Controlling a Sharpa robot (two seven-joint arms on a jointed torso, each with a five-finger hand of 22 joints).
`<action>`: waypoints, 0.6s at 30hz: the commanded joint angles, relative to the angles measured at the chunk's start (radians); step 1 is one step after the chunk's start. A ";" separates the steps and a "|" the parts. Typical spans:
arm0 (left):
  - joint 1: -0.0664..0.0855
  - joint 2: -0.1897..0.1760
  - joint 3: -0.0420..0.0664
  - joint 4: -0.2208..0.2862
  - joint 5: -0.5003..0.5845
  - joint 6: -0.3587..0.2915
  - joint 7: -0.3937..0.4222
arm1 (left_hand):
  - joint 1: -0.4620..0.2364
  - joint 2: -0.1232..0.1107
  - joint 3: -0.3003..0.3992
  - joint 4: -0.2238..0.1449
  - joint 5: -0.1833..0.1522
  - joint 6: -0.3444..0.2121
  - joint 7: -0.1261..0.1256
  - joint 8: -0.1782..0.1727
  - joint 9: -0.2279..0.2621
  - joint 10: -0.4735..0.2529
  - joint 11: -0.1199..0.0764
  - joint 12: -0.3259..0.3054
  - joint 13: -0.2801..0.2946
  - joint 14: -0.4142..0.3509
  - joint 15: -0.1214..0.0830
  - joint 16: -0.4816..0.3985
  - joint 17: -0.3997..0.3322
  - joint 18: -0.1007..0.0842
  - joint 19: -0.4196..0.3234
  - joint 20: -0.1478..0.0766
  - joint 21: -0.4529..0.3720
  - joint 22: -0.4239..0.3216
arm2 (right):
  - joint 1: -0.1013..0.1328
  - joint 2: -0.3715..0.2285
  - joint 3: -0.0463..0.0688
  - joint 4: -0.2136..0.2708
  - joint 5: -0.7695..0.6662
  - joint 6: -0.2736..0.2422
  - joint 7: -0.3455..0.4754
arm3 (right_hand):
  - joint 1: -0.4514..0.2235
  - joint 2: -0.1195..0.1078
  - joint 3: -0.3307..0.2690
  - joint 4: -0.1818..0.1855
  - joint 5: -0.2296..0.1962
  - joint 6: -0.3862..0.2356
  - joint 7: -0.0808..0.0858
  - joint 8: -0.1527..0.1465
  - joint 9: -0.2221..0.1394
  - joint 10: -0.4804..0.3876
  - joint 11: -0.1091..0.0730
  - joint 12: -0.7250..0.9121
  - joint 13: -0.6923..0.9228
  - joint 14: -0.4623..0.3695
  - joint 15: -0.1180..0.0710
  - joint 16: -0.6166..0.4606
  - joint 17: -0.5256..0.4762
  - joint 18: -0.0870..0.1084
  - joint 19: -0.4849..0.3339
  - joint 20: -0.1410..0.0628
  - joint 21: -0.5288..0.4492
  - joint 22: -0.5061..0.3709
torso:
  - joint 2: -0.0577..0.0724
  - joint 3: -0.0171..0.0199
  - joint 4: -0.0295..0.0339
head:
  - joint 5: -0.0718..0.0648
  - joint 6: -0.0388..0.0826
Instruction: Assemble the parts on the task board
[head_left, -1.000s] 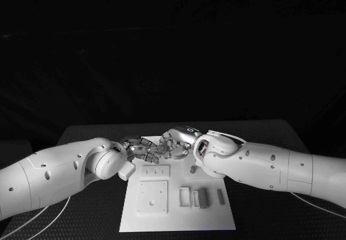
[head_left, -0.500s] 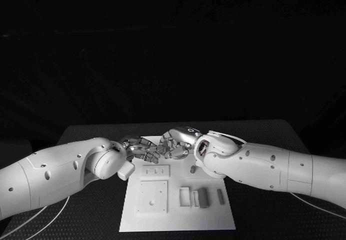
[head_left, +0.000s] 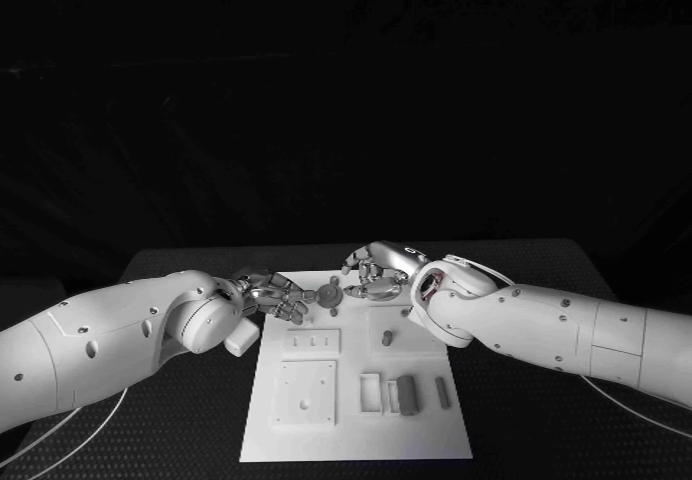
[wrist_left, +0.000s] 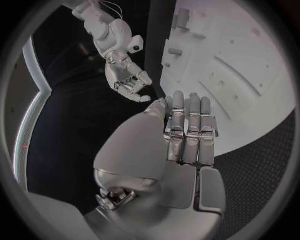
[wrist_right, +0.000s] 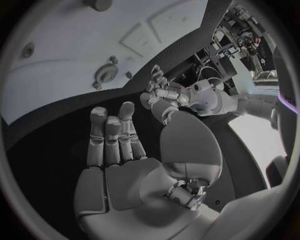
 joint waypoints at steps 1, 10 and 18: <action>0.002 -0.001 0.001 -0.001 -0.119 0.037 -0.035 | -0.016 0.001 0.003 -0.013 -0.004 0.056 -0.046 0.011 0.082 0.000 -0.005 0.010 0.016 0.014 -0.003 0.003 0.006 -0.014 -0.004 -0.005 0.014 0.023 | 0.005 -0.001 0.014 -0.028 0.183 -0.056 0.076 | -0.009 -0.002 -0.003 0.006 0.003 0.026 0.033 -0.007 -0.002 -0.088 0.029 -0.002 0.001 0.001 0.006 -0.005 -0.002 0.014 -0.008 0.001 -0.006 -0.002 | 0.001 0.0004 -0.0001 | 0.000 -0.002; 0.002 0.004 -0.001 -0.005 -0.227 -0.005 -0.055 | -0.097 0.008 0.123 -0.069 -0.166 0.026 -0.058 -0.003 0.148 -0.072 -0.002 0.038 0.153 0.067 -0.046 0.109 0.115 -0.007 0.046 -0.044 0.087 0.130 | 0.042 0.026 0.024 -0.132 0.217 -0.041 0.088 | -0.009 0.007 -0.007 0.004 0.003 0.020 0.035 -0.009 -0.003 -0.094 0.031 -0.003 0.001 -0.003 0.008 -0.007 -0.003 0.014 -0.012 0.003 -0.009 -0.001 | 0.001 0.0015 -0.0003 | 0.004 -0.008; 0.003 0.015 -0.002 -0.001 -0.265 -0.012 -0.156 | -0.443 -0.011 0.347 -0.345 -0.019 0.078 -0.065 0.013 0.250 -0.033 -0.054 0.242 0.355 0.139 -0.170 0.567 0.259 0.009 0.201 -0.149 0.303 0.376 | 0.069 0.044 0.041 -0.198 0.241 -0.034 0.089 | -0.009 0.011 -0.009 0.004 0.003 0.018 0.036 -0.010 -0.003 -0.095 0.032 -0.003 0.001 -0.004 0.009 -0.008 -0.003 0.014 -0.014 0.003 -0.010 -0.001 | 0.000 -0.0006 0.0016 | 0.001 -0.015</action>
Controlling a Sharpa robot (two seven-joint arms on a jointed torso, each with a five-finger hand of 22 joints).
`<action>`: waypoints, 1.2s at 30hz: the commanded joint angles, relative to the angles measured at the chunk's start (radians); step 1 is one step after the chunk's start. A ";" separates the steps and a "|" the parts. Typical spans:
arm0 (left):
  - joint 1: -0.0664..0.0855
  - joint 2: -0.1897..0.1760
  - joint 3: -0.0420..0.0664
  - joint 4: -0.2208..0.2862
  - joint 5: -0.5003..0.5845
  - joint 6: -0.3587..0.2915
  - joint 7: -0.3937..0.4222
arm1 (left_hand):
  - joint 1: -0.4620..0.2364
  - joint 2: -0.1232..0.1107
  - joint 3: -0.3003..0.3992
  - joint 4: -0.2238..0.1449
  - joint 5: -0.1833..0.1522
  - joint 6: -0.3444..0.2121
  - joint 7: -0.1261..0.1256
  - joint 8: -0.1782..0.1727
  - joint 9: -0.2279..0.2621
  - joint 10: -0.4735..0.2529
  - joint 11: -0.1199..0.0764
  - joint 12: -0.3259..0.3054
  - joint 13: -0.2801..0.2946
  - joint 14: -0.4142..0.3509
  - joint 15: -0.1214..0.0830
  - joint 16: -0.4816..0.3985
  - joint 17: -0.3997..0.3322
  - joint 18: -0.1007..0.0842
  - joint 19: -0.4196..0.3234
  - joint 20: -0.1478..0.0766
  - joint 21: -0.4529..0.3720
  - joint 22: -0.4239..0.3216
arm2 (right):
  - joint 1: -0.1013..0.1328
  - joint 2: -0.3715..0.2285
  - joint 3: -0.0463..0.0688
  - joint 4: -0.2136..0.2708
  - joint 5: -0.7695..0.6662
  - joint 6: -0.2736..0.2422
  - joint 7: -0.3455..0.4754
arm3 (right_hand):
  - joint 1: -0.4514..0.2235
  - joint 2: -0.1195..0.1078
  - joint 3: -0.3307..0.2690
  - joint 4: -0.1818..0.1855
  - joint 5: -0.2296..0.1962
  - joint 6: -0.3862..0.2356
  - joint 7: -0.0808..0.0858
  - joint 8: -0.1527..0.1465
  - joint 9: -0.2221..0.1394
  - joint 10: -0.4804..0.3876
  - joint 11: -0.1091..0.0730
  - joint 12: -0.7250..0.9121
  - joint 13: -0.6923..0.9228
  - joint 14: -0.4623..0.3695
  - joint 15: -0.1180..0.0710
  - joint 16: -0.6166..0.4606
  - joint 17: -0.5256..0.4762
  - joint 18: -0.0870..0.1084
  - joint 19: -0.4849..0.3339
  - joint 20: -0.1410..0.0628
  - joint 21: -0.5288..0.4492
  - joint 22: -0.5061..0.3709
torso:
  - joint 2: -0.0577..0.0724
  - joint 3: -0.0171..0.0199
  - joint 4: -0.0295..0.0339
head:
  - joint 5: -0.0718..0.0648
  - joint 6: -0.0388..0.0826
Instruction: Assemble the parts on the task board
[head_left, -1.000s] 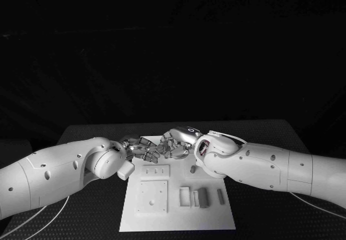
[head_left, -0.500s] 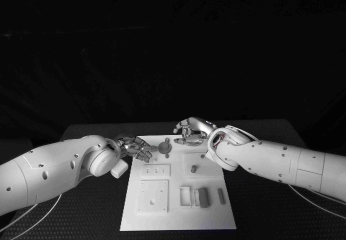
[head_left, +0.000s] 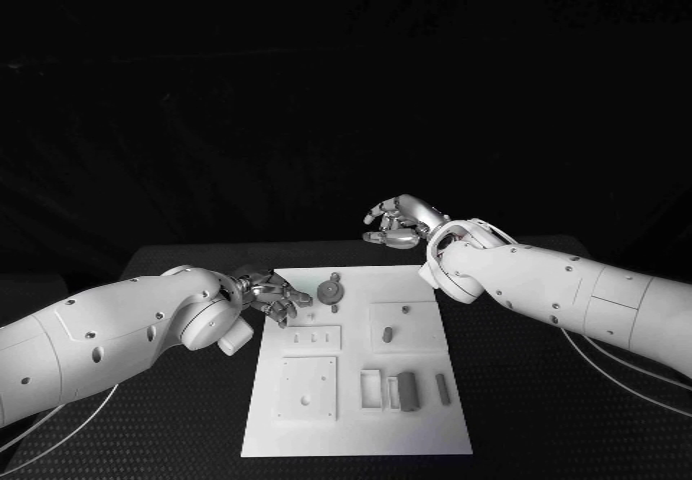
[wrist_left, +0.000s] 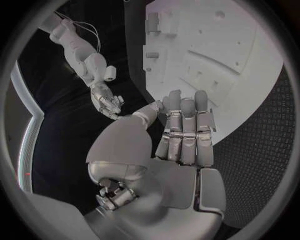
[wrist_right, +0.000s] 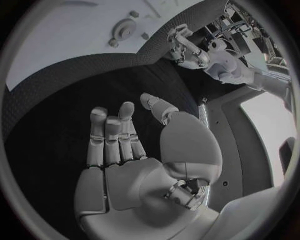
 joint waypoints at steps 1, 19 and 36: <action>0.002 0.009 0.000 0.009 -0.063 -0.027 -0.105 | -0.102 0.003 0.071 -0.089 0.090 0.073 -0.056 0.005 0.207 0.032 -0.020 0.069 0.059 0.051 -0.039 0.090 -0.008 0.013 0.053 -0.030 0.059 0.058 | 0.008 0.006 0.002 -0.020 0.036 0.002 0.021 | -0.003 0.006 -0.007 0.000 0.003 0.024 0.030 -0.007 -0.002 -0.092 0.032 -0.003 0.001 -0.001 0.006 -0.004 -0.001 0.013 -0.009 0.002 -0.006 -0.001 | 0.000 -0.0014 0.0010 | -0.001 -0.004; 0.002 0.052 -0.004 0.029 -0.201 -0.020 -0.220 | -0.317 -0.013 0.239 -0.223 0.213 0.125 -0.093 -0.016 0.291 0.079 -0.063 0.245 0.178 0.101 -0.103 0.357 -0.184 0.014 0.166 -0.097 0.155 0.185 | 0.018 0.023 0.004 -0.053 0.037 0.013 0.018 | 0.002 0.012 -0.010 -0.007 0.004 0.019 0.032 -0.009 -0.003 -0.095 0.034 -0.002 0.001 -0.004 0.008 -0.005 -0.001 0.013 -0.012 0.003 -0.008 -0.001 | 0.000 -0.0014 0.0004 | -0.004 -0.031; 0.000 0.082 -0.042 0.041 -0.437 -0.083 -0.231 | -0.298 -0.032 0.242 -0.223 0.223 0.134 -0.096 -0.036 0.289 0.088 -0.067 0.261 0.177 0.104 -0.108 0.397 -0.236 0.012 0.186 -0.107 0.155 0.188 | 0.018 0.020 0.004 -0.026 0.037 0.014 0.018 | -0.002 0.018 -0.014 -0.007 0.003 0.016 0.033 -0.010 -0.004 -0.096 0.035 -0.001 0.001 -0.005 0.010 -0.005 -0.001 0.013 -0.013 0.005 -0.009 0.000 | -0.001 -0.0012 0.0004 | -0.006 -0.051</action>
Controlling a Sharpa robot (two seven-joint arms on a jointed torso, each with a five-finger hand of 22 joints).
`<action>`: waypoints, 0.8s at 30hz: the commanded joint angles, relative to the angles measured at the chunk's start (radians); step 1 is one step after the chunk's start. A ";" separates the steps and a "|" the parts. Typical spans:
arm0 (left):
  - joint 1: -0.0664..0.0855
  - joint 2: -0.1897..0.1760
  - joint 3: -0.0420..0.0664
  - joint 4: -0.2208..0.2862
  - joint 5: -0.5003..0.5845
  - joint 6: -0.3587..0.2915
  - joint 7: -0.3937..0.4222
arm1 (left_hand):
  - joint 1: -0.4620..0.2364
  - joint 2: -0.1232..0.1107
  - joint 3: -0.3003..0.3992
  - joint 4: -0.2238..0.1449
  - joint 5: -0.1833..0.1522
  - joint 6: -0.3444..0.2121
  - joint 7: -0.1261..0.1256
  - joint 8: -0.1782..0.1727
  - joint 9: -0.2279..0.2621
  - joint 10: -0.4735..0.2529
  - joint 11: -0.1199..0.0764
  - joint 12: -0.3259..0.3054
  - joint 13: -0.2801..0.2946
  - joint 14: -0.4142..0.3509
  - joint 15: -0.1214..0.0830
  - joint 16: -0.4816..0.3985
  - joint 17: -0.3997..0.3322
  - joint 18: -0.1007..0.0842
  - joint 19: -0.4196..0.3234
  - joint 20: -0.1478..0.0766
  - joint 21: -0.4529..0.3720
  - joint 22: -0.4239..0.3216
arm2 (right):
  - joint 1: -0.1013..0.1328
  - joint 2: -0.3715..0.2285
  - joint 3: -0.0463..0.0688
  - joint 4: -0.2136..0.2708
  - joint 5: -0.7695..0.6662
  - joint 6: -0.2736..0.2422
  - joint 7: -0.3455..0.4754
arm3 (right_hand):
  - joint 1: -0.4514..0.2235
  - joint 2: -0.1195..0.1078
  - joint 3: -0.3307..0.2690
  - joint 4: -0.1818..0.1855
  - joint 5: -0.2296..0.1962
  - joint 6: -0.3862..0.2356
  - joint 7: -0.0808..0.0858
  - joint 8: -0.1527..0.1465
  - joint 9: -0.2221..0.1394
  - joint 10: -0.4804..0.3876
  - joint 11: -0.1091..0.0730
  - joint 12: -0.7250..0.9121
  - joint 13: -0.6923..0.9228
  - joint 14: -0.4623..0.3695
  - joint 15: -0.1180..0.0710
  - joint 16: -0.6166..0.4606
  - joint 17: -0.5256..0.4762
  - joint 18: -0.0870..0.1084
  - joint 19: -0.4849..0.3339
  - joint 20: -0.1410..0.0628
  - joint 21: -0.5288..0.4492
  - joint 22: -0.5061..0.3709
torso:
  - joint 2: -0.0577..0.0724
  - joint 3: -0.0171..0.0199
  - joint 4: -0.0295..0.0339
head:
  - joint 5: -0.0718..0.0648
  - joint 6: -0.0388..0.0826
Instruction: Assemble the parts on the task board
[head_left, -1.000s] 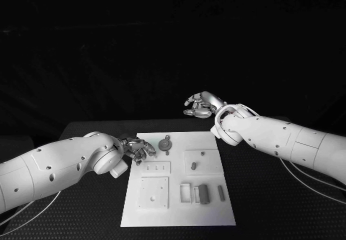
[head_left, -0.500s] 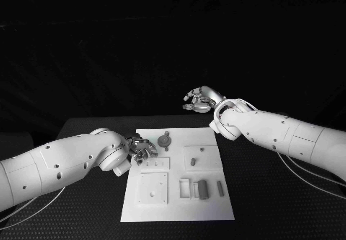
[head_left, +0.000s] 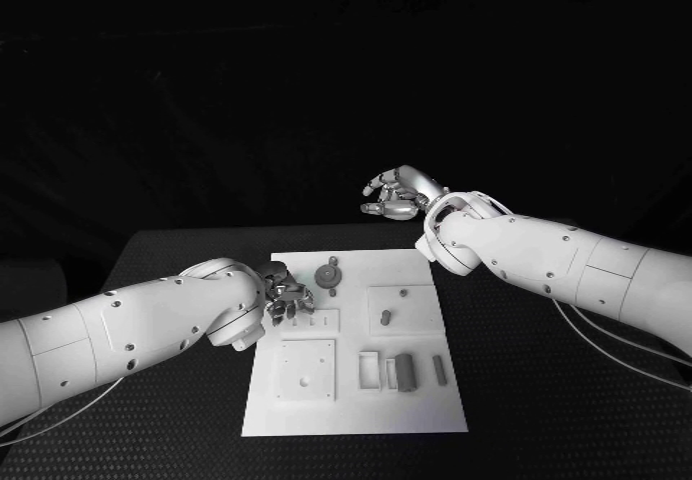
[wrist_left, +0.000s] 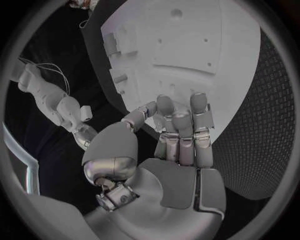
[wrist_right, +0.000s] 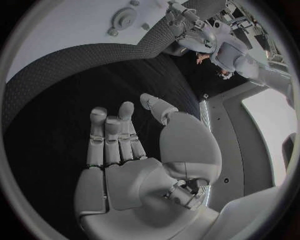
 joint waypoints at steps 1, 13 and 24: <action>-0.001 0.006 -0.001 -0.003 -0.079 -0.035 -0.011 | 0.012 0.005 0.026 -0.023 0.001 0.067 -0.043 -0.001 0.001 0.002 -0.007 0.003 0.001 -0.002 -0.022 0.004 -0.001 0.013 0.038 -0.030 0.007 0.018 | 0.000 -0.002 0.001 0.007 0.000 0.010 0.011 | -0.001 0.009 -0.006 0.001 0.004 0.022 0.028 -0.007 -0.001 -0.089 0.029 -0.001 0.001 -0.001 0.006 -0.005 -0.001 0.013 -0.006 0.002 -0.004 0.000 | -0.001 0.0000 0.0004 | 0.001 -0.004; -0.015 0.025 -0.005 -0.023 -0.112 -0.045 -0.015 | 0.012 0.002 0.022 -0.019 -0.007 0.077 -0.046 -0.002 -0.001 0.008 -0.009 0.008 0.001 0.003 -0.024 0.014 -0.009 0.012 0.044 -0.031 0.009 0.019 | 0.000 -0.004 0.001 0.015 0.000 0.013 0.010 | -0.001 0.009 -0.007 -0.001 0.004 0.021 0.028 -0.007 -0.001 -0.090 0.029 -0.001 0.001 -0.002 0.006 -0.004 -0.001 0.013 -0.007 0.002 -0.004 0.001 | 0.000 -0.0002 0.0000 | 0.000 -0.010; -0.036 0.040 -0.004 -0.037 -0.131 -0.045 -0.015 | 0.012 -0.002 0.019 -0.017 -0.011 0.092 -0.049 -0.010 -0.007 0.011 -0.012 0.015 0.000 0.002 -0.027 0.036 -0.034 0.010 0.050 -0.035 0.010 0.020 | 0.000 -0.004 0.001 0.018 0.000 0.014 0.010 | 0.000 0.009 -0.007 -0.003 0.004 0.020 0.029 -0.007 -0.002 -0.091 0.029 -0.001 0.000 -0.003 0.007 -0.005 -0.002 0.013 -0.008 0.002 -0.005 0.001 | 0.000 -0.0003 -0.0001 | -0.002 -0.017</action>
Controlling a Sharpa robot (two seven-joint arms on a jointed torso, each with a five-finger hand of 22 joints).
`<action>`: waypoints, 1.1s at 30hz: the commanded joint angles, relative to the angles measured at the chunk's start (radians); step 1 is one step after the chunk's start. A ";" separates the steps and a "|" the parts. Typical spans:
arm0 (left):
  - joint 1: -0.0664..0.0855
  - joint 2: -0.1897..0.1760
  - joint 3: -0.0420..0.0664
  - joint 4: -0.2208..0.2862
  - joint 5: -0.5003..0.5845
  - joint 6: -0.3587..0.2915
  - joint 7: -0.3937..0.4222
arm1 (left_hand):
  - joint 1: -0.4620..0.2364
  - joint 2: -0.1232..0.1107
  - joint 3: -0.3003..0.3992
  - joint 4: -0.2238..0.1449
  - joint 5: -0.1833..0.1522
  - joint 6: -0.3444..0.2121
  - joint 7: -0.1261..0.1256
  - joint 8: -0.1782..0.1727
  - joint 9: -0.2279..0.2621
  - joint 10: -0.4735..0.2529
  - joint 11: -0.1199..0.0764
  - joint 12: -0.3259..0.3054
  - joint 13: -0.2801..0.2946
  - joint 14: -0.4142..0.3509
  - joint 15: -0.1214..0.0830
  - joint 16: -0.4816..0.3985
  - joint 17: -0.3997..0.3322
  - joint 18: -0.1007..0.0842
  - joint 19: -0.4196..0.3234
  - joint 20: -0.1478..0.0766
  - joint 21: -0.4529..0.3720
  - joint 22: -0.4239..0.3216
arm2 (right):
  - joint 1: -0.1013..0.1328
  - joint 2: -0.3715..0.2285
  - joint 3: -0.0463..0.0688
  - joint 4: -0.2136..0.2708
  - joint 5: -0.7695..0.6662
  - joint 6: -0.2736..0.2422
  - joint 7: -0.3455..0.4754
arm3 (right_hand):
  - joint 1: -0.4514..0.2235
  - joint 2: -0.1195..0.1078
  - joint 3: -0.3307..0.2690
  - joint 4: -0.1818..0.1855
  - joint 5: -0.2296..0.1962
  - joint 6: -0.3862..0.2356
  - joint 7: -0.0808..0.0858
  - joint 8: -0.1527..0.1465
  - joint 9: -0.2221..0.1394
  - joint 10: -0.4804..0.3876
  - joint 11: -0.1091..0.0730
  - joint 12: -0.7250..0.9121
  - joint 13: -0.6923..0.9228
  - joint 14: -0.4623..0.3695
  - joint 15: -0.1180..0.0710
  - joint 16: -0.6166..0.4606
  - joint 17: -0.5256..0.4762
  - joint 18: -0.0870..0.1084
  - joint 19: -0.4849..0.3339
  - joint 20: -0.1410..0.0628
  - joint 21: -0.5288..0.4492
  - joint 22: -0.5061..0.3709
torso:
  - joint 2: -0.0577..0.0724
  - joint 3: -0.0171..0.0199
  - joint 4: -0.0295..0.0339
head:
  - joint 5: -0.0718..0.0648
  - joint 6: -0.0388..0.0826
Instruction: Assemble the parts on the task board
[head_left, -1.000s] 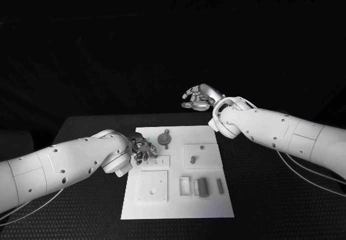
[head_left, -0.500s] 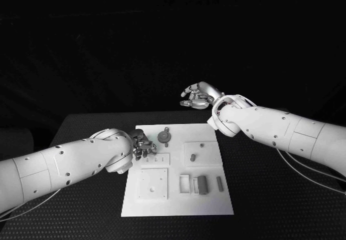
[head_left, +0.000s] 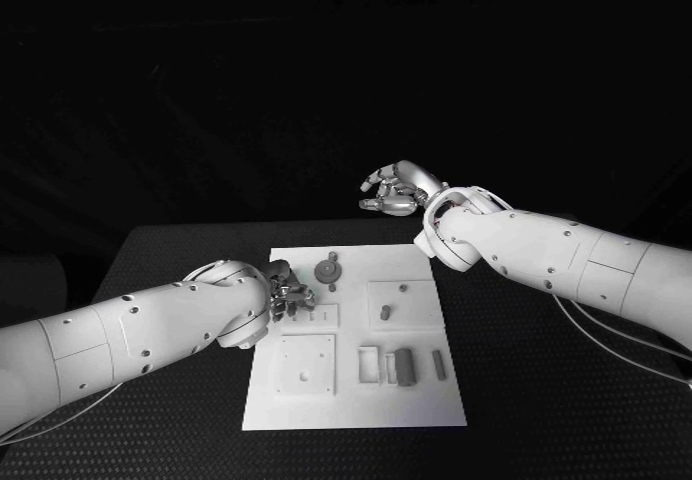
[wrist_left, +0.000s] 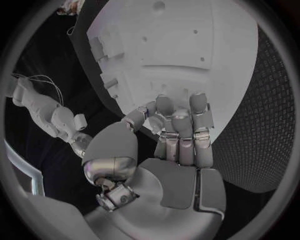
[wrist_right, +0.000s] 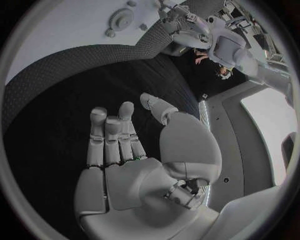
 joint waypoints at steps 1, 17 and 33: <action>-0.004 0.004 0.000 -0.001 -0.025 -0.007 -0.001 | 0.012 -0.002 0.019 -0.017 -0.005 0.088 -0.044 -0.006 0.000 0.000 -0.005 0.005 0.000 -0.004 -0.022 0.007 -0.004 0.010 0.035 -0.029 0.003 0.020 | 0.000 0.000 0.001 0.002 -0.001 0.012 0.010 | 0.000 0.009 -0.004 0.000 0.004 0.020 0.028 -0.003 -0.001 -0.091 0.029 -0.001 0.000 -0.003 0.007 -0.005 -0.002 0.013 -0.008 0.002 -0.005 0.001 | 0.000 0.0001 -0.0002 | -0.002 -0.002; -0.017 0.010 0.000 -0.003 -0.048 -0.003 0.001 | 0.009 -0.004 0.016 -0.014 -0.006 0.106 -0.048 -0.011 -0.004 0.003 -0.009 0.011 -0.002 -0.007 -0.026 0.029 -0.029 0.008 0.039 -0.033 0.004 0.021 | 0.000 0.000 0.001 0.002 -0.001 0.014 0.010 | 0.000 0.010 -0.005 -0.001 0.004 0.019 0.029 -0.004 -0.001 -0.092 0.030 -0.002 0.000 -0.004 0.007 -0.005 -0.002 0.013 -0.009 0.003 -0.006 0.001 | -0.001 -0.0001 0.0006 | -0.004 -0.008; -0.020 0.010 0.000 0.003 -0.068 0.023 -0.002 | 0.004 -0.003 0.012 -0.010 -0.008 0.121 -0.051 -0.013 -0.006 0.006 -0.012 0.017 -0.005 -0.010 -0.028 0.049 -0.050 0.006 0.043 -0.034 0.006 0.021 | 0.000 0.001 0.001 0.001 -0.001 0.016 0.010 | -0.001 0.011 -0.006 -0.002 0.004 0.019 0.029 -0.004 -0.001 -0.093 0.030 -0.001 0.000 -0.005 0.008 -0.005 -0.002 0.013 -0.009 0.003 -0.006 0.001 | -0.001 0.0002 0.0002 | -0.004 -0.011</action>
